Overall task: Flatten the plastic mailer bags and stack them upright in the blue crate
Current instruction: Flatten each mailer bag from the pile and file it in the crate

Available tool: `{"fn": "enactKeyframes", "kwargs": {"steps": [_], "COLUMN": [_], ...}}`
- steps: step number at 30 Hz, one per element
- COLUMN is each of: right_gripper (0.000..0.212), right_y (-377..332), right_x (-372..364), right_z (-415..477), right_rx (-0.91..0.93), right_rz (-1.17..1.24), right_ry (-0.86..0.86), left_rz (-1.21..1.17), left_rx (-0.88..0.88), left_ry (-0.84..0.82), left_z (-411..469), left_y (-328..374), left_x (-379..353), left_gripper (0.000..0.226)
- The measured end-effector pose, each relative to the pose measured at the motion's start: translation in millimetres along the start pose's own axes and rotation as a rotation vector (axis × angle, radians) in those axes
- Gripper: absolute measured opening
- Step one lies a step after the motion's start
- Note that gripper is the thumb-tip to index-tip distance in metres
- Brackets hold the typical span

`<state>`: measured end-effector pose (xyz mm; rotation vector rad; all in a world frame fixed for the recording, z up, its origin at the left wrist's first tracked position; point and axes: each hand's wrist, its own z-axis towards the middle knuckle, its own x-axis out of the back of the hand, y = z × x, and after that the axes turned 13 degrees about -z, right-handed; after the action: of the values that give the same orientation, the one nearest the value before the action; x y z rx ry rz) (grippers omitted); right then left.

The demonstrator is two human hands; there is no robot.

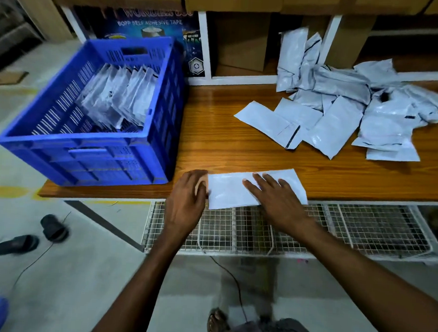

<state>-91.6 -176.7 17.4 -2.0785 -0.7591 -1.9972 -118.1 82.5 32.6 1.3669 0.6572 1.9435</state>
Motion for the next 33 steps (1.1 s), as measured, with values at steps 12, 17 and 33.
{"fn": "enactKeyframes", "kwargs": {"steps": [12, 17, 33], "right_gripper": [0.074, 0.061, 0.055], "right_y": [-10.1, -43.6, -223.9], "right_x": [94.5, 158.6, 302.9], "right_z": [4.7, 34.7, 298.3], "right_rx": [-0.189, -0.132, -0.301], "right_rz": [0.224, 0.279, 0.825], "right_ry": [0.564, 0.674, 0.400], "left_rz": [-0.094, -0.032, 0.308], "left_rx": [-0.100, -0.118, 0.023], "left_ry": [0.461, 0.553, -0.230], "left_z": [28.5, 61.7, 230.1], "left_y": [60.0, 38.9, -176.9], "left_x": [76.1, 130.4, 314.1], "left_gripper": [0.019, 0.015, 0.049]}}
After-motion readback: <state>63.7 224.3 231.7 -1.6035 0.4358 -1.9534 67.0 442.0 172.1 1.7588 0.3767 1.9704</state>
